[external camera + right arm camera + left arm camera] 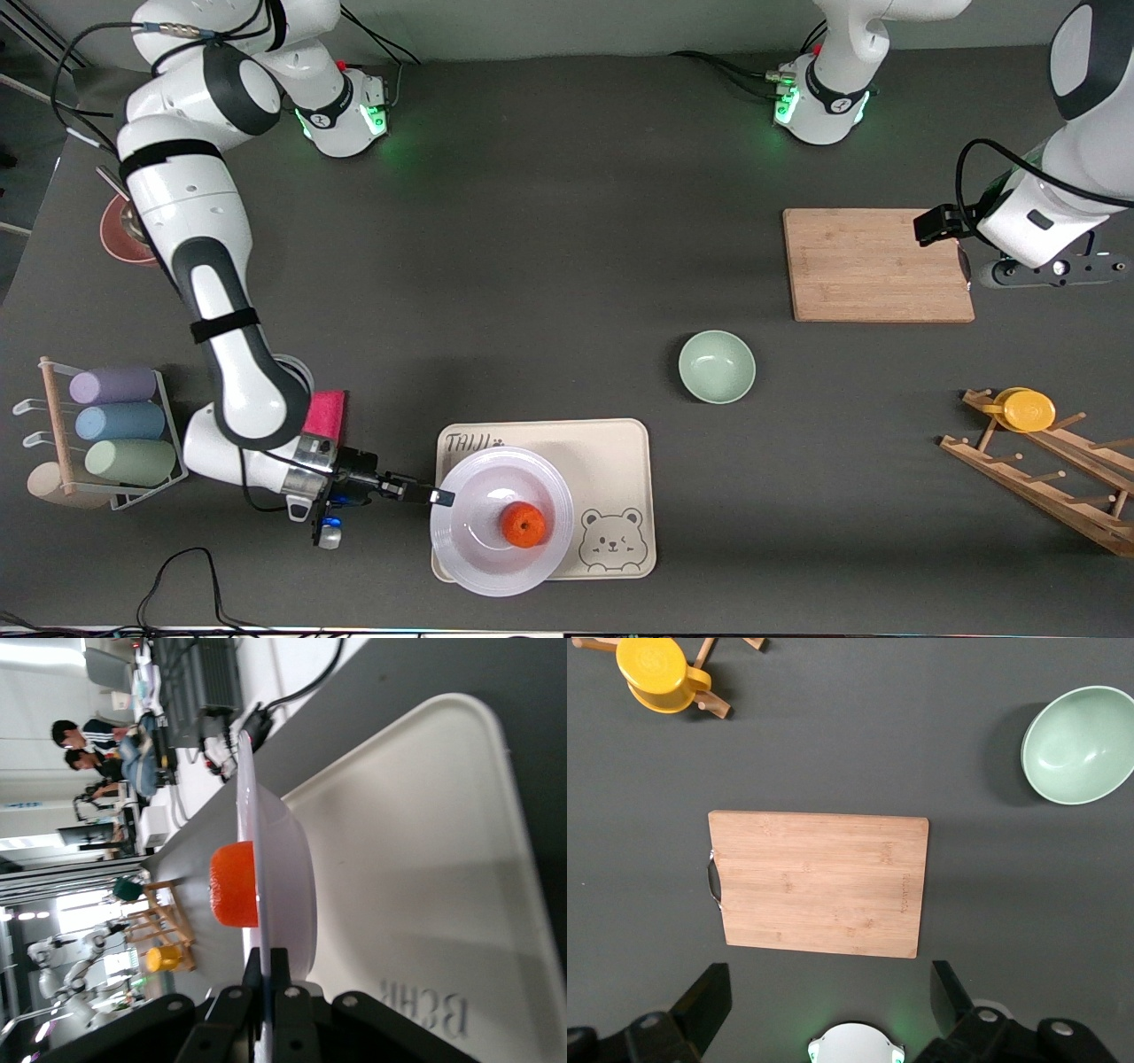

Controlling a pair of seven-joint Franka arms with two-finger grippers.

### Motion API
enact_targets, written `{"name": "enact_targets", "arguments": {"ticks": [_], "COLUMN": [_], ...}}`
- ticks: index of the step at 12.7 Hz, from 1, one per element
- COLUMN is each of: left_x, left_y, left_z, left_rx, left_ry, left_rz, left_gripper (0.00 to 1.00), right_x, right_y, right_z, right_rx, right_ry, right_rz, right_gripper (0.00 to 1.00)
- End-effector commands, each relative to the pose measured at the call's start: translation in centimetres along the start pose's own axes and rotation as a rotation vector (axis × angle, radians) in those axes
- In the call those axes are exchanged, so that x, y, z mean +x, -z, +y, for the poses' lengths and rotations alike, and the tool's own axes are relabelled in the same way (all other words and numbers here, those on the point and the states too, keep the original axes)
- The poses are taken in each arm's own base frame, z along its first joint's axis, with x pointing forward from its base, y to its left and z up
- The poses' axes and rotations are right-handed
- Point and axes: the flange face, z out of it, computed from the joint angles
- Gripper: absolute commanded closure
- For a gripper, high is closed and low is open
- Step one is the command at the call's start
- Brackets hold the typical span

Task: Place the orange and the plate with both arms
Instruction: 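Slide the plate with the orange onto the bear tray with the right gripper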

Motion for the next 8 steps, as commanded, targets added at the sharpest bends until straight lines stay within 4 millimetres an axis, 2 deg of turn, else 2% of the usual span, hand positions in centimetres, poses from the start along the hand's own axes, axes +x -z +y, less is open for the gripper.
{"name": "enact_targets", "arguments": {"ticks": [1, 3, 4, 6, 7, 8], "left_x": [0.2, 0.3, 0.3, 0.3, 0.3, 0.3], "left_y": [0.5, 0.3, 0.3, 0.2, 0.2, 0.1], "left_z": [0.1, 0.2, 0.2, 0.5, 0.6, 0.7], "left_rx": [0.019, 0.020, 0.020, 0.022, 0.023, 0.023], "left_ry": [-0.015, -0.012, -0.011, -0.006, -0.008, -0.009], "left_rz": [-0.011, -0.014, -0.015, -0.018, -0.018, -0.019], "left_gripper": [0.00, 0.00, 0.00, 0.00, 0.00, 0.00], "right_x": [0.1, -0.7, -1.5, -1.7, -1.7, -1.7], "right_y": [-3.3, -5.0, -6.2, -6.5, -6.5, -6.4], "right_z": [1.3, 2.5, 2.0, 1.8, 1.8, 1.5], "right_rx": [-0.015, -0.004, 0.019, 0.022, 0.020, 0.009], "right_ry": [0.057, 0.042, 0.033, 0.028, 0.033, 0.064], "right_rz": [0.028, 0.005, -0.002, 0.007, 0.007, 0.005], "right_gripper": [1.00, 1.00, 1.00, 1.00, 0.93, 0.01]}}
